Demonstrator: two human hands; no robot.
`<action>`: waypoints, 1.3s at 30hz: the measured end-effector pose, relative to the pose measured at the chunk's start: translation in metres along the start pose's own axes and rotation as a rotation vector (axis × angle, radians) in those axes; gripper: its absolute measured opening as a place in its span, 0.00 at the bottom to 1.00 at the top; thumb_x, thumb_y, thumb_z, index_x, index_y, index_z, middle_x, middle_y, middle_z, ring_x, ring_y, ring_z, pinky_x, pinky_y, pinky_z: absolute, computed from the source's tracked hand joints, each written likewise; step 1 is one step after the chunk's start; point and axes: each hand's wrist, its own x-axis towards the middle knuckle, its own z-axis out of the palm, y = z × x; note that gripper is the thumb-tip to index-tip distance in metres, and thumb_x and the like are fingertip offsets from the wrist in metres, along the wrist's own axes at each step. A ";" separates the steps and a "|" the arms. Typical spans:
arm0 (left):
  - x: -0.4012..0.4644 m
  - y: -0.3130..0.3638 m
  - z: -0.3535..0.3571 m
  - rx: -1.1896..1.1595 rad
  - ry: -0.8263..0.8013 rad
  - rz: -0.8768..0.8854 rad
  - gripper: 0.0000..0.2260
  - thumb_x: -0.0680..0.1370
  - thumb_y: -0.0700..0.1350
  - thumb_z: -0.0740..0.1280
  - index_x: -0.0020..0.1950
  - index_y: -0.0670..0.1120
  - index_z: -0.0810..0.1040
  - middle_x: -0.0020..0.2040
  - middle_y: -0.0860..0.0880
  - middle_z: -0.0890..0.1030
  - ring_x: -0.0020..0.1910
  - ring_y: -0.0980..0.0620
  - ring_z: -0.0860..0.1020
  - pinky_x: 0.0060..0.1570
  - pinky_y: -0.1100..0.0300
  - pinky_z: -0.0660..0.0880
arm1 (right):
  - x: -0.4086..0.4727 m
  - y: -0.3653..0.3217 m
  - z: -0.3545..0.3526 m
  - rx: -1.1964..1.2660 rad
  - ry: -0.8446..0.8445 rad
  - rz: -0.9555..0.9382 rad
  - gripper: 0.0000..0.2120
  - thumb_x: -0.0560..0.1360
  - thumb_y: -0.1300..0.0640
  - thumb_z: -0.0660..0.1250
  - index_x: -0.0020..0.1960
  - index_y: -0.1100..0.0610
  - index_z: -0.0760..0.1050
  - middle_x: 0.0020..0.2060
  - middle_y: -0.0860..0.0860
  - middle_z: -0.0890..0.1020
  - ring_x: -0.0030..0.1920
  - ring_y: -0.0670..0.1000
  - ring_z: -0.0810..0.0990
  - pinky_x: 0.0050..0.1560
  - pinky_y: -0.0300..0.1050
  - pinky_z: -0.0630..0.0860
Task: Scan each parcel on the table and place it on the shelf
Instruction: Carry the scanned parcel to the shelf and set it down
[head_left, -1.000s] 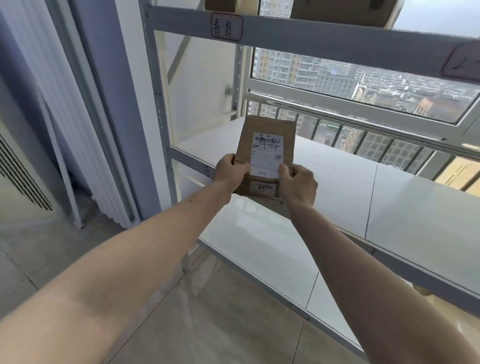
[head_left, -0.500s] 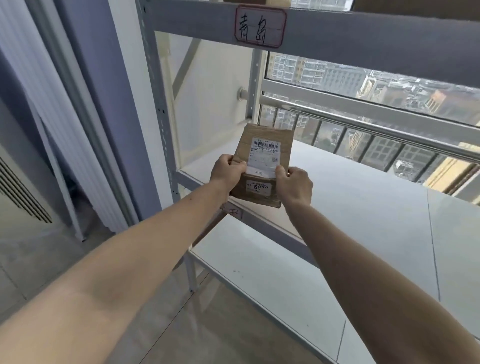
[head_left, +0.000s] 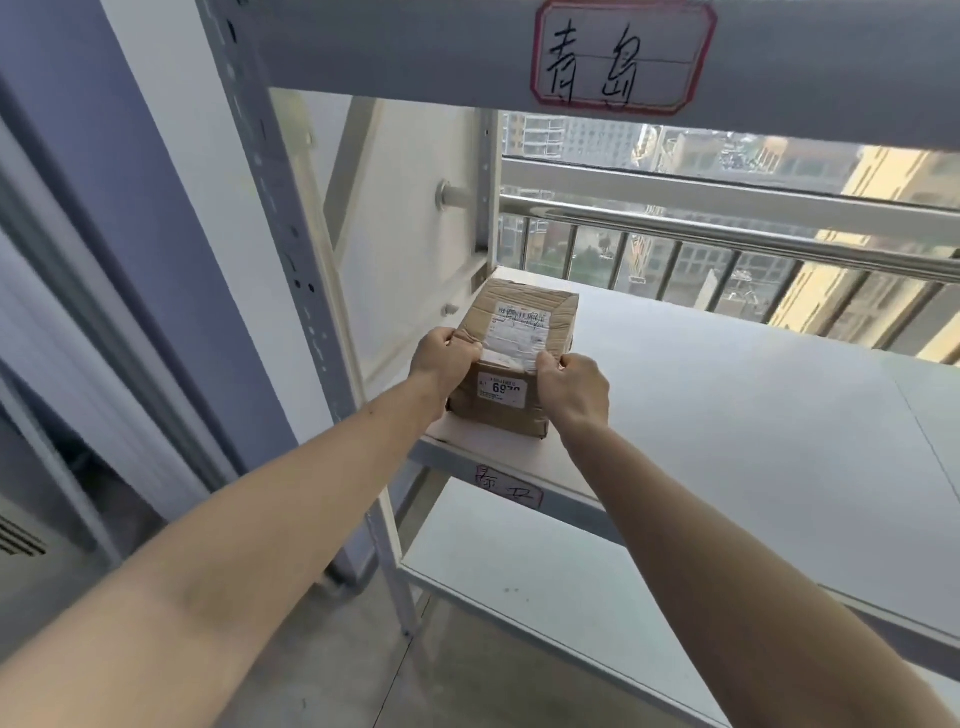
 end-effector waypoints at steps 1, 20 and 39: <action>0.005 -0.001 -0.002 -0.001 -0.004 0.000 0.03 0.76 0.39 0.66 0.47 0.46 0.78 0.43 0.52 0.79 0.43 0.52 0.76 0.37 0.62 0.72 | 0.000 -0.001 0.004 0.001 0.005 0.011 0.19 0.80 0.47 0.59 0.55 0.61 0.80 0.53 0.59 0.83 0.53 0.60 0.80 0.52 0.50 0.75; 0.014 -0.002 -0.002 -0.024 0.055 -0.056 0.16 0.72 0.41 0.61 0.59 0.46 0.77 0.52 0.47 0.82 0.49 0.47 0.80 0.39 0.59 0.75 | 0.001 -0.009 0.014 0.003 -0.052 0.050 0.26 0.81 0.39 0.57 0.61 0.60 0.78 0.57 0.57 0.82 0.57 0.60 0.79 0.57 0.51 0.76; -0.007 0.019 0.018 0.294 0.223 0.228 0.27 0.82 0.50 0.61 0.78 0.43 0.59 0.80 0.43 0.56 0.79 0.45 0.52 0.78 0.48 0.50 | -0.016 -0.006 -0.019 0.025 0.018 0.072 0.28 0.81 0.40 0.57 0.68 0.62 0.71 0.66 0.58 0.77 0.66 0.59 0.74 0.61 0.51 0.70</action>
